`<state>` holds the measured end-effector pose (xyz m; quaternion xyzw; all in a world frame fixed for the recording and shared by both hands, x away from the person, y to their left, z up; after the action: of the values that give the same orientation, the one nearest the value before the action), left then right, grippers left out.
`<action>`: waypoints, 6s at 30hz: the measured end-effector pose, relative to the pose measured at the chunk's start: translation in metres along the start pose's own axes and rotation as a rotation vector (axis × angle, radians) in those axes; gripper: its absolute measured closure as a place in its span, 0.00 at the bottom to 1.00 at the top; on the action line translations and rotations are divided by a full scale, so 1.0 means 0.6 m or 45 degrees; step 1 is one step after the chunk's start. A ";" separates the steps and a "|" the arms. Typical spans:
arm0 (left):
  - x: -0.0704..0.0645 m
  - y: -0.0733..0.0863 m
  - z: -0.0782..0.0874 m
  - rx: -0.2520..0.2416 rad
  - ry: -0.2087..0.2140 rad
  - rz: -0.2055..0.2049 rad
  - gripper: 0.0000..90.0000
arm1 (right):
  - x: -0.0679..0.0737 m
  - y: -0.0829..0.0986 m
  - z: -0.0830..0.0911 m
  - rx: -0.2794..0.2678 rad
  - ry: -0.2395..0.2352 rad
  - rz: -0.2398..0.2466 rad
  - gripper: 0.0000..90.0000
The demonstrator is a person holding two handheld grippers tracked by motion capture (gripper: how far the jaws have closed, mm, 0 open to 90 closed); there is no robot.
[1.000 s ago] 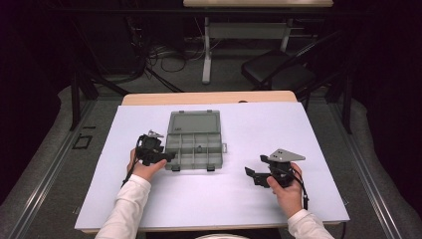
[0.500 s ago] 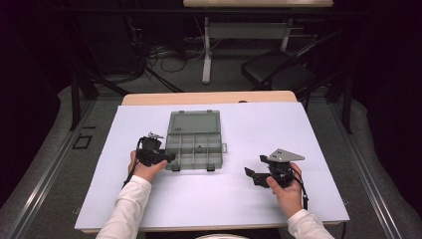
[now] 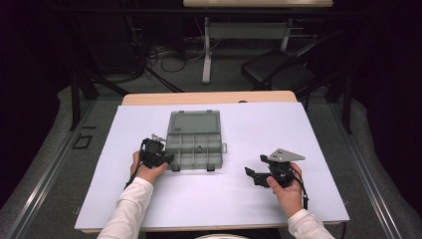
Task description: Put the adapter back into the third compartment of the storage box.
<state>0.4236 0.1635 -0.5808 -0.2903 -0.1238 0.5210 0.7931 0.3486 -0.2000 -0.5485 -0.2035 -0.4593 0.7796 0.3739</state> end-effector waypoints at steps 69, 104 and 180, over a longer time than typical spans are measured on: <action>0.002 0.009 0.000 -0.066 -0.001 0.028 0.71 | -0.037 -0.233 -0.264 0.319 -0.006 -0.165 0.19; 0.003 0.009 0.000 -0.056 0.014 0.026 0.71 | -0.055 -0.196 -0.349 0.442 0.070 -0.446 0.20; 0.004 0.009 0.000 -0.074 -0.012 0.013 0.75 | -0.066 -0.182 -0.340 0.413 -0.007 -0.478 0.52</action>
<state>0.4206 0.1674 -0.5844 -0.3116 -0.1410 0.5226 0.7810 0.5520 -0.0831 -0.5559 -0.0499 -0.3589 0.7605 0.5388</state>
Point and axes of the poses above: each handheld gripper's, and its own axes: z roughly backward along the jaws, y roughly out of its underside, x roughly to its left, the point moved 4 cm from there along -z, roughly forward along the jaws, and after that the axes turned 4 degrees about z, right-handed, at the moved point
